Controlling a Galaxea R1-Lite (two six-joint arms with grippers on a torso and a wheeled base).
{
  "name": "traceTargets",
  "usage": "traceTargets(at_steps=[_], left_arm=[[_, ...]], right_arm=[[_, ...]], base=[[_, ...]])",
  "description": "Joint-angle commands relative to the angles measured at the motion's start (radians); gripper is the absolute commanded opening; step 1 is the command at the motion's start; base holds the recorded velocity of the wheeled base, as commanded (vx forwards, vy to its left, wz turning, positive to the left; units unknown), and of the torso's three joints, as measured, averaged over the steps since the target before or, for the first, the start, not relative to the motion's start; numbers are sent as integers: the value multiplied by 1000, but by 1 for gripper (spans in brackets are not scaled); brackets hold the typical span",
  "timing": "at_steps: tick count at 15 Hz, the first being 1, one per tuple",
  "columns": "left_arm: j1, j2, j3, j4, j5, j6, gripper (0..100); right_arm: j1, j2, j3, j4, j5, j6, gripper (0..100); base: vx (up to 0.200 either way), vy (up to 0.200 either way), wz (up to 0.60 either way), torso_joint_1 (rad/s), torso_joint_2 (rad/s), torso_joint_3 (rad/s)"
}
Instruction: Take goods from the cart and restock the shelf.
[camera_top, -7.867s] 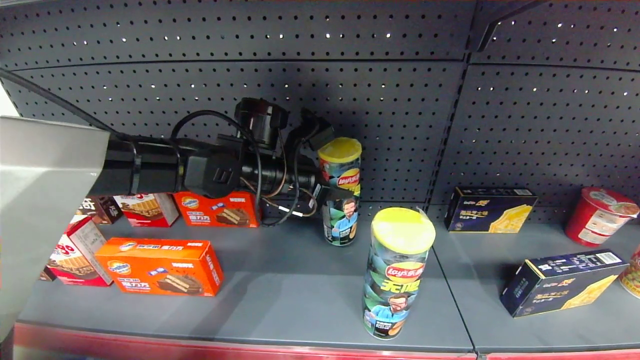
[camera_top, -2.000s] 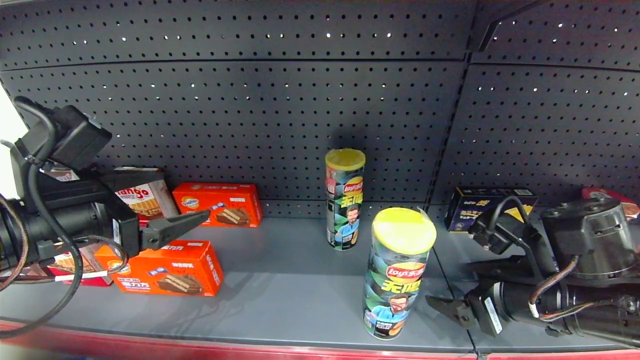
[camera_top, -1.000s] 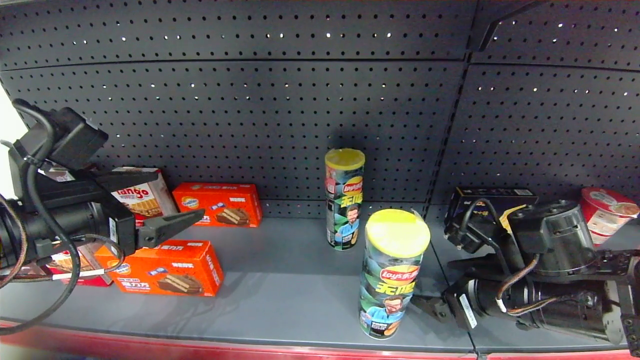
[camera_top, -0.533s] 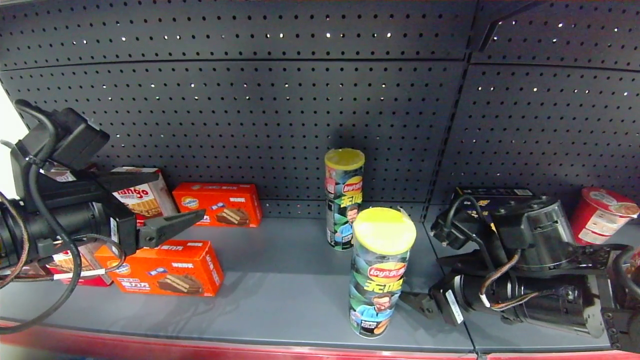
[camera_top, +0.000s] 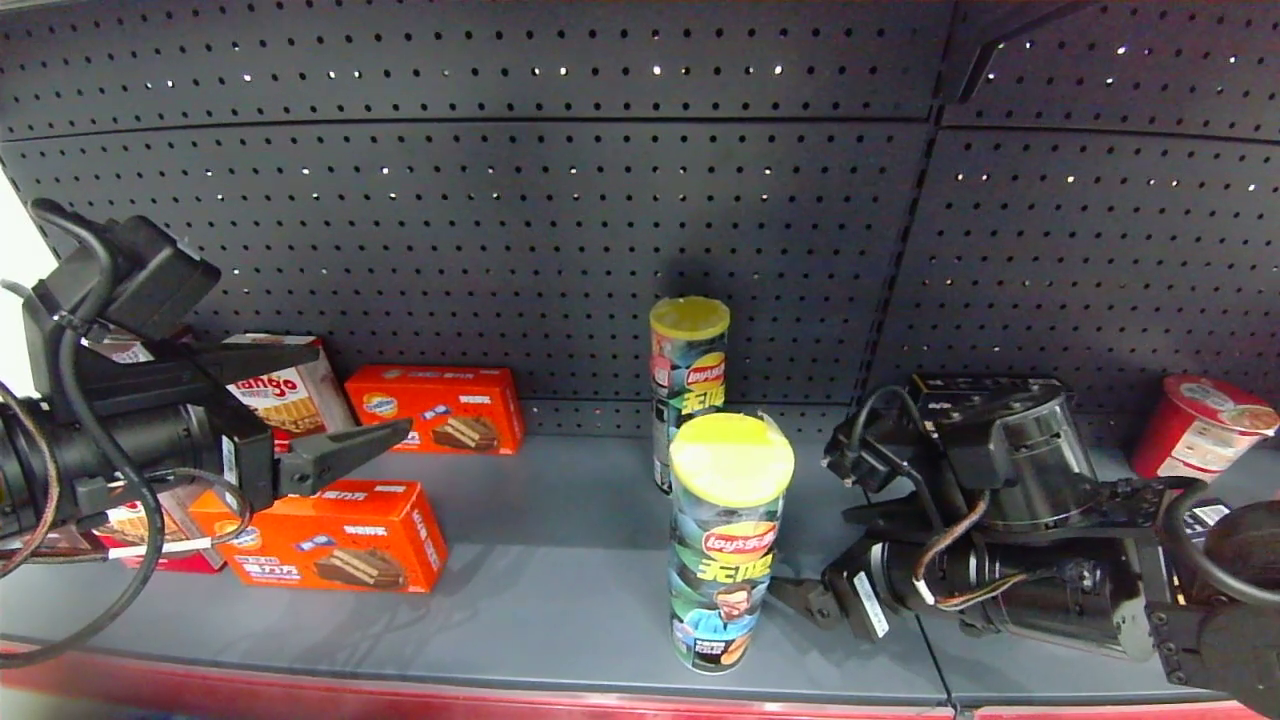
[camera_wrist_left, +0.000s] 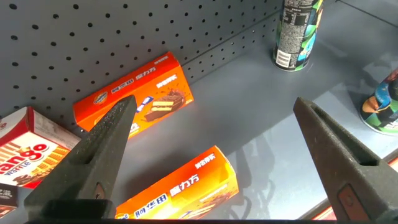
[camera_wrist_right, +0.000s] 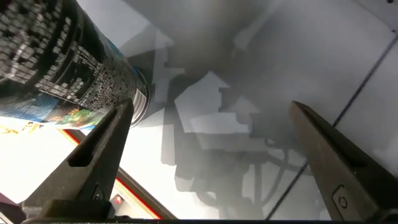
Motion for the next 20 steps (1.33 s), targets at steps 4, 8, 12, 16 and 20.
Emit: traceTargets(at_steps=[4,8,12,16,20], left_arm=[[0,1,2,0,0,0,100],[0,9,2,0,0,0,100],[0,11,2,0,0,0,100],[0,11,3,0,0,0,100],[0,8,5,0,0,0,100]], right_arm=[[14,23,-14,-1,-11,-1,100],[24,37,-31,-1,-12,1,100],[32,43,-35,-1,-12,1,100],[35,49,-41,-1,-14,2,100],[34,35,-35,-1,-21,10,100]], base=[[0,0,0,0,0,0],[0,0,0,0,0,0],[0,0,0,0,0,0],[0,0,0,0,0,0],[0,0,0,0,0,0]])
